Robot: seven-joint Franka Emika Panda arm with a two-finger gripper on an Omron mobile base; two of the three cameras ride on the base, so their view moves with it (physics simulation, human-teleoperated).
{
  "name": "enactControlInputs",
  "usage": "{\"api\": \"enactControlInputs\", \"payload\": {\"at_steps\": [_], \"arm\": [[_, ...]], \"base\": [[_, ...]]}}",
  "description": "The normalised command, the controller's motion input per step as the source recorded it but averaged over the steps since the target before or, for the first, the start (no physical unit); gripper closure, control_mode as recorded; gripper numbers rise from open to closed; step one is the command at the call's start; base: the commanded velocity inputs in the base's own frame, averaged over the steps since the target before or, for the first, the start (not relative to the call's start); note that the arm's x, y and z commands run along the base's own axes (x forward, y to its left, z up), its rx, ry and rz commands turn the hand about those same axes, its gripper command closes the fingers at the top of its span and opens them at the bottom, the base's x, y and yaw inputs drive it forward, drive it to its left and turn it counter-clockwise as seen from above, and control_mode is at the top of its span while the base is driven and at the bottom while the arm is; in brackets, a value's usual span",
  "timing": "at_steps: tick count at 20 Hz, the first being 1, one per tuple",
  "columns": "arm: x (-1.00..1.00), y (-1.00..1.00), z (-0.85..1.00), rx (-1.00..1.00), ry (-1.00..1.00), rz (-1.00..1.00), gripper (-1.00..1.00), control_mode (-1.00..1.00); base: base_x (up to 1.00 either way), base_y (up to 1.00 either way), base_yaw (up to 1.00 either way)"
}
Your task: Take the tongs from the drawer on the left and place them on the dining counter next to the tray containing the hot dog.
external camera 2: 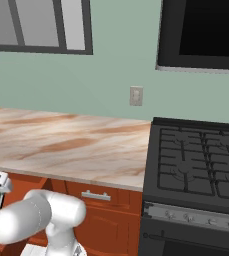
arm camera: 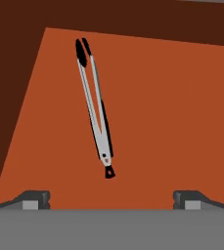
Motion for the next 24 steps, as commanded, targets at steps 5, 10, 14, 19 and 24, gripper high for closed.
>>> {"api": "enactControlInputs", "payload": {"at_steps": [5,10,14,19,24], "arm": [[0.15,0.04,-0.19,0.00,0.00,-0.01,-1.00,-1.00],[0.02,0.04,-0.26,0.00,0.01,0.00,-1.00,-1.00],[0.00,0.10,-0.30,0.00,0.01,0.00,-1.00,-1.00],[0.00,0.16,-0.33,0.00,0.00,0.00,-1.00,-1.00],[0.00,0.11,-0.22,0.00,0.02,0.00,-1.00,-1.00]], "base": [[0.00,0.00,0.00],[0.00,0.00,0.00],[0.00,0.00,0.00],[0.00,0.00,0.00],[0.00,0.00,0.00]]}}
